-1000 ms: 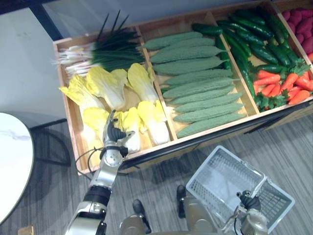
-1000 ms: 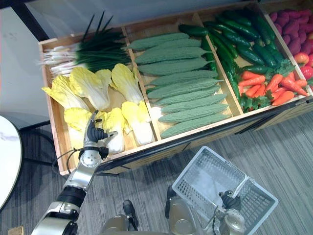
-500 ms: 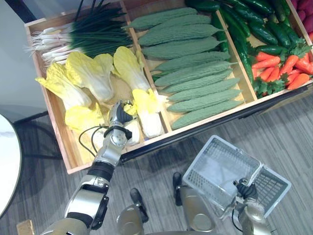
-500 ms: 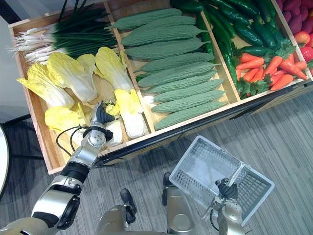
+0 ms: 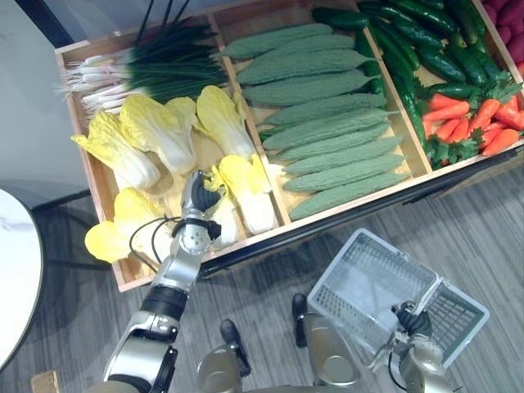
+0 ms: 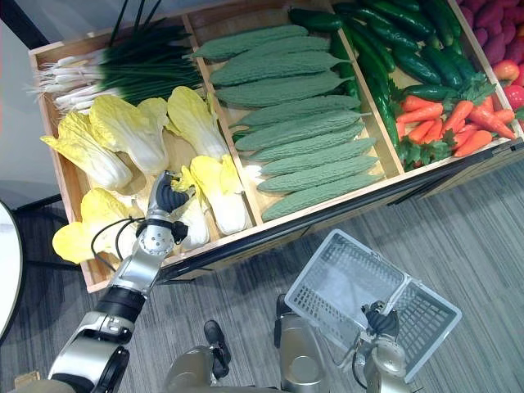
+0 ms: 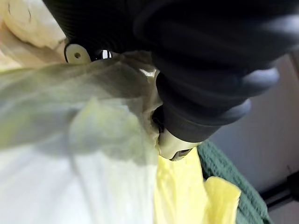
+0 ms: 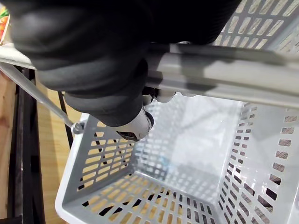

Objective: Pick vegetable in the basket

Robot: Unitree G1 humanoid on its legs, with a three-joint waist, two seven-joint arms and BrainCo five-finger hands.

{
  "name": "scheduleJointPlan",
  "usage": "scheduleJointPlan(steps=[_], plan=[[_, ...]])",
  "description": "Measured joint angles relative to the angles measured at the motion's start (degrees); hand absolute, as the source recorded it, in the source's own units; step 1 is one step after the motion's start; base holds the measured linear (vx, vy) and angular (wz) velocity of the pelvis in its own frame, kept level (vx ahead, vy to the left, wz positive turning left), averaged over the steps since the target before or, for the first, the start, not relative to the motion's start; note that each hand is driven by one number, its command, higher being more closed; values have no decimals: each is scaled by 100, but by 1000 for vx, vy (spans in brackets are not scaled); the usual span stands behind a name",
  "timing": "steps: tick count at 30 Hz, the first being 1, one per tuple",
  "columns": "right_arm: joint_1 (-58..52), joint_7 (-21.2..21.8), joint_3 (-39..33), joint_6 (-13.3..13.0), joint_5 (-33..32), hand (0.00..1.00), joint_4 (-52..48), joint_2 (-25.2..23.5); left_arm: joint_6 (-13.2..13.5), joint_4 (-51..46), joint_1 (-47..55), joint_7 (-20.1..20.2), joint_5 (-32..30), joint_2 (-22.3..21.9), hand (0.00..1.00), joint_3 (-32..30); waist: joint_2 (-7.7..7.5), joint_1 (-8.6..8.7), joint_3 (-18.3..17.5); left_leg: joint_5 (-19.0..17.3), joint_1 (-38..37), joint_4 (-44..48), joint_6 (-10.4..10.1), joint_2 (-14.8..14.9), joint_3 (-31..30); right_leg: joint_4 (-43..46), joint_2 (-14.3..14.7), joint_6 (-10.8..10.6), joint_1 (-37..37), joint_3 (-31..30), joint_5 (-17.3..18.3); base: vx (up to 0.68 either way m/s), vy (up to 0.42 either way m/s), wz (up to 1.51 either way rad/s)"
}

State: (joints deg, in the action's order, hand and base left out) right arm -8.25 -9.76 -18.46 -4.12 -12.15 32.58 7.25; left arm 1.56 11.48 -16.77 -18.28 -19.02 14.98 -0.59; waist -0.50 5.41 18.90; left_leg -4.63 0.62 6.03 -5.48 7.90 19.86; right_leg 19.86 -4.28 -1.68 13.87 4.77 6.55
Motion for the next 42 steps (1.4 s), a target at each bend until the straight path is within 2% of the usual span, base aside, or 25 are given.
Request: scheduleJointPlan(steps=[6,11,13,15,17,18,20,23,24,25,27,28,29,30,31,32,33,34,36,37,38,39,40,41,42], plan=[[-30,14,-154,1,110,100,11,-4,123,-1062,635,-371,46,-130,100,-517,158,-4,-165,0,-115,4,1,-5,-130,-19,1,-14,-182,5,9,-16,-2,8],[-233,101,-222,0,150,100,-94,-25,246,-1964,1262,-573,26,-555,100,-626,263,1,-418,-6,-149,2,8,1,-198,-34,11,-97,-289,-5,88,-35,-11,5],[-314,96,-270,2,150,100,-322,-88,295,-2335,1489,-578,39,-735,100,-629,262,6,-462,-8,-215,25,6,8,-169,-49,30,-58,-293,-56,60,9,-9,-13],[-343,87,-264,3,152,100,-695,-170,370,-2707,1696,-578,61,-899,100,-623,256,-29,-463,-160,-189,238,5,40,-259,-49,114,-10,-267,-232,1,-13,-10,-53],[-346,7,-196,2,156,100,-1133,-264,412,-3046,1871,-585,124,-1048,100,-527,269,-164,-471,-461,-103,560,-24,92,-666,-64,297,-9,-209,-557,-78,-50,-4,-92],[-373,-29,-154,16,161,100,-1389,-343,441,-3205,1914,-580,166,-1086,100,-365,255,-165,-516,-664,-56,766,-26,130,-714,-87,400,-42,-147,-727,-104,-80,29,-89],[-575,-61,-49,24,178,100,-1934,-495,527,-3424,1931,-549,209,-1115,100,-91,215,-163,-580,-841,74,1014,2,163,-577,-100,490,-83,-2,-970,-191,-72,59,-84],[-845,-136,242,35,290,100,-2822,-575,621,-3698,1971,-541,248,-1149,100,122,168,-170,-604,-1124,72,1393,36,267,34,-119,724,-144,214,-1572,-407,-44,99,-130],[-923,-133,356,48,403,100,-3242,-572,623,-3762,1974,-535,248,-1149,100,216,163,-193,-605,-1301,9,1618,67,383,451,-186,892,-165,317,-1869,-560,-66,108,-158],[-903,-131,417,53,456,100,-3427,-580,625,-3793,1967,-529,247,-1144,100,257,153,-207,-608,-1368,-53,1676,90,498,728,-313,911,-89,351,-1864,-529,-90,98,-175],[-909,-151,490,53,500,100,-3609,-599,629,-3795,1954,-517,247,-1143,100,397,108,-217,-622,-1395,-235,1608,105,510,1220,-331,587,162,462,-1030,-390,-55,55,-139],[-847,-152,551,53,505,100,-3644,-655,631,-3789,1953,-451,244,-1135,100,521,11,-247,-654,-1402,-456,1504,116,542,1663,-293,142,204,532,-39,-388,-19,35,-150],[-786,-151,555,52,509,100,-3613,-670,637,-3780,1952,-421,240,-1126,100,547,-24,-223,-674,-1407,-581,1448,108,483,1861,-285,-129,325,529,623,-380,-5,30,-143],[-718,-149,556,53,522,100,-3569,-665,646,-3776,1954,-419,238,-1129,100,551,-36,-199,-686,-1407,-636,1428,109,493,1996,-308,-248,526,507,1032,-398,47,-14,-129],[-525,-146,597,53,603,100,-3478,-626,662,-3774,1931,-421,235,-1153,100,549,-10,-186,-693,-1403,-728,1339,116,520,2174,-342,-467,758,423,1862,-355,75,-48,-160],[-316,-124,688,53,669,100,-3369,-555,676,-3734,1890,-430,235,-1145,100,505,-3,-194,-698,-1399,-873,1165,114,494,2407,-233,-659,784,425,2513,-337,84,-93,-171],[-226,-120,732,53,697,100,-3317,-538,691,-3653,1858,-431,235,-1135,100,492,-13,-196,-703,-1399,-946,1143,112,482,2528,-190,-706,777,434,2661,-341,99,-142,-173],[-123,-59,810,53,752,100,-3274,-501,708,-3371,1752,-409,235,-1144,100,523,-7,-177,-703,-1399,-1113,1166,112,476,2612,-194,-624,651,439,2536,-489,153,-175,-155],[-78,44,944,53,822,100,-3196,-354,710,-2993,1646,-305,234,-1150,100,732,67,-116,-734,-1399,-1287,1537,113,636,2585,-187,-345,611,419,2144,-594,176,-159,-142],[-72,126,1011,53,823,100,-3166,-234,731,-2825,1583,-238,233,-1140,100,961,145,-97,-777,-1359,-1227,2165,178,935,2514,-228,-123,613,353,1954,-595,253,-138,-134],[-71,170,1091,55,824,100,-3163,-120,779,-2636,1489,-157,233,-1137,100,1130,198,-102,-771,-1117,-1097,2969,525,1257,2275,-362,117,630,184,1733,-596,310,-162,-131],[-67,203,1155,57,823,100,-3163,-57,781,-2559,1470,-127,233,-1132,100,1209,208,-97,-766,-861,-1006,3391,685,1387,2090,-468,236,665,59,1586,-614,288,-94,-128],[-41,268,1326,57,807,100,-3166,111,783,-2386,1422,-55,238,-1123,100,1300,213,-105,-768,-647,-715,4048,545,1429,1430,-741,386,762,-191,1314,-685,282,-24,-111],[-4,318,1436,57,748,100,-3166,174,783,-2261,1328,-45,247,-1125,100,1396,214,-107,-770,-910,-421,4203,277,1240,846,-894,423,771,-331,1143,-725,333,32,-130],[65,385,1526,58,638,100,-3166,347,783,-2086,1183,-40,247,-1121,100,1546,209,-122,-770,-1244,-26,4101,176,892,97,-1098,416,721,-556,885,-828,270,74,-86]])
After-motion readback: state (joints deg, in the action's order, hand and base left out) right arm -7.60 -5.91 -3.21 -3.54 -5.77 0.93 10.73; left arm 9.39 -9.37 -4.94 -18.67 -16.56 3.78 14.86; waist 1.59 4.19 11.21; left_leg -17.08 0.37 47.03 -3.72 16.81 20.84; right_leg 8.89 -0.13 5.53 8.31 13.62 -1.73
